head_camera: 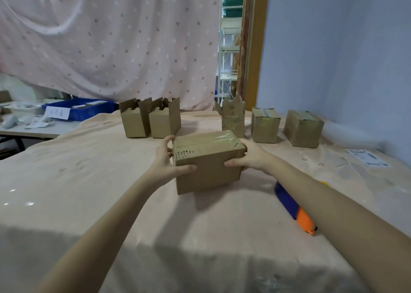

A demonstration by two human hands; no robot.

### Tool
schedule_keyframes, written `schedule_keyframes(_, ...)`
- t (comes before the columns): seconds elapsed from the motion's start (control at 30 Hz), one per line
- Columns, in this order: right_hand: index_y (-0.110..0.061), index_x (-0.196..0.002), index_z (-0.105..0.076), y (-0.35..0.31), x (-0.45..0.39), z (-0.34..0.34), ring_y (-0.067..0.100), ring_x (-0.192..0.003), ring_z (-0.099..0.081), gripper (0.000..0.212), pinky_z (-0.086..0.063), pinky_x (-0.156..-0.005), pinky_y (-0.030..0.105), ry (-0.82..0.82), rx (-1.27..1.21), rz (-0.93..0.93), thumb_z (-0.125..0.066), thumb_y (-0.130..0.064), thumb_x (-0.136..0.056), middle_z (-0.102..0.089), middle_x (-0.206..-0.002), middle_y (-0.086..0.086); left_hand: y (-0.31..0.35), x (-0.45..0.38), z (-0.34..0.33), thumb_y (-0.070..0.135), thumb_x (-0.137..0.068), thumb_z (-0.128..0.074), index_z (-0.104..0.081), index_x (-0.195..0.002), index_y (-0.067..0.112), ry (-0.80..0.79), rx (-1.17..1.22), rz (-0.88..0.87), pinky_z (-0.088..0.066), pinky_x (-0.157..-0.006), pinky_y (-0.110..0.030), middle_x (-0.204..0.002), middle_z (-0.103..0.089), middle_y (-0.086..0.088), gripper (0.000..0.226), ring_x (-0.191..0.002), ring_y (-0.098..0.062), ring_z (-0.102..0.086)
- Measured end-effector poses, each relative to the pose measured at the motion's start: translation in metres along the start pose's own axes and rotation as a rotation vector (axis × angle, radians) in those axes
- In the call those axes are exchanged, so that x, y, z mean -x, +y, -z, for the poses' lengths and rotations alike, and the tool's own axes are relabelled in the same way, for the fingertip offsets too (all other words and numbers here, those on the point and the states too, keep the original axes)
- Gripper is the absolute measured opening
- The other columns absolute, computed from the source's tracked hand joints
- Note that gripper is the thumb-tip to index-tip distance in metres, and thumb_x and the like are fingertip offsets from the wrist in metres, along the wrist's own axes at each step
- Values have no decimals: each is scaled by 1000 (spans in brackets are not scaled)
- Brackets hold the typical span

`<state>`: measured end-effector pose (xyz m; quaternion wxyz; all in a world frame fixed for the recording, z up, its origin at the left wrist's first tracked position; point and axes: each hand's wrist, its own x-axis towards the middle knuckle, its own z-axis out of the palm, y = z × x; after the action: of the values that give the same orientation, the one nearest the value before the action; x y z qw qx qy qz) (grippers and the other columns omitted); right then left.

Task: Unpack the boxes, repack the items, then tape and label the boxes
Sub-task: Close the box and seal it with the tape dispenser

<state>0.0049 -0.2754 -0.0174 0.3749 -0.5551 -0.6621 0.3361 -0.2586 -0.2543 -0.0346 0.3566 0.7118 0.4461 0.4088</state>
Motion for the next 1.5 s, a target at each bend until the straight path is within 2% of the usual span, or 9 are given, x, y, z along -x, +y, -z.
schedule_keyframes(0.17,-19,-125,-52,-9,-63,-2,16,-102,-61,61,-57,-68,30,23,-12,-36,-83,-19,-72,-62,-113,-2,-13,-55,23,55,-41,-81,-37,-124,52,27,-92,-62,-43,-102,-33,-122,-33,1,94,-113,-16,-44)
schedule_keyframes(0.37,-8,-139,-40,8,-149,-20,25,-123,-49,69,-42,-100,35,265,47,-139,-73,-32,-83,-49,-136,7,-27,-129,20,63,-41,-78,-48,-128,38,231,-173,22,-45,-89,-28,-114,-34,0,95,-92,-8,-49)
schedule_keyframes(0.53,-4,-131,-43,20,-203,-35,27,-116,-51,50,-40,-94,34,285,175,-188,-59,-31,-93,-52,-130,12,-39,-184,-13,54,-59,-80,-45,-132,30,475,-331,122,-46,-90,-37,-120,-34,-7,85,-112,-30,-48)
schedule_keyframes(0.77,-5,-131,-45,33,-261,-34,27,-115,-53,48,-42,-90,31,265,246,-171,-57,-29,-92,-54,-128,10,-46,-244,-65,51,-63,-77,-42,-131,24,622,-291,218,-40,-81,-37,-120,-33,-12,81,-111,-35,-42)
schedule_keyframes(1.03,-10,-109,-51,49,-301,-36,29,-101,-58,21,-48,-89,39,266,311,-164,-48,-23,-92,-61,-109,11,-57,-305,-94,47,-64,-77,-41,-130,20,699,-293,258,-41,-71,-37,-124,-32,-16,80,-109,-35,-38)
schedule_keyframes(1.1,-13,-91,-51,52,-307,-36,27,-94,-55,7,-46,-86,35,264,305,-159,-47,-19,-93,-60,-98,8,-61,-314,-98,46,-65,-77,-40,-132,20,718,-299,269,-38,-69,-37,-124,-31,-16,80,-109,-35,-37)
schedule_keyframes(1.2,-18,-73,-39,57,-309,-37,21,-84,-43,22,-37,-74,28,239,322,-159,-45,-13,-94,-47,-76,-3,-68,-322,-101,47,-69,-76,-38,-134,19,736,-318,285,-37,-68,-36,-127,-30,-17,81,-111,-36,-36)
schedule_keyframes(1.4,-18,-85,-49,62,-302,-36,20,-89,-43,12,-39,-81,31,204,389,-149,-46,-11,-95,-48,-96,5,-67,-323,-98,49,-70,-76,-24,-142,21,637,-385,329,-46,-75,-41,-135,-24,-16,93,-118,-35,-31)
schedule_keyframes(1.5,-19,-80,-46,57,-290,-40,22,-89,-49,13,-41,-77,32,201,438,-174,-49,-19,-94,-52,-95,5,-61,-318,-92,50,-72,-75,-17,-147,21,542,-391,353,-44,-88,-42,-142,-20,-19,99,-122,-38,-32)
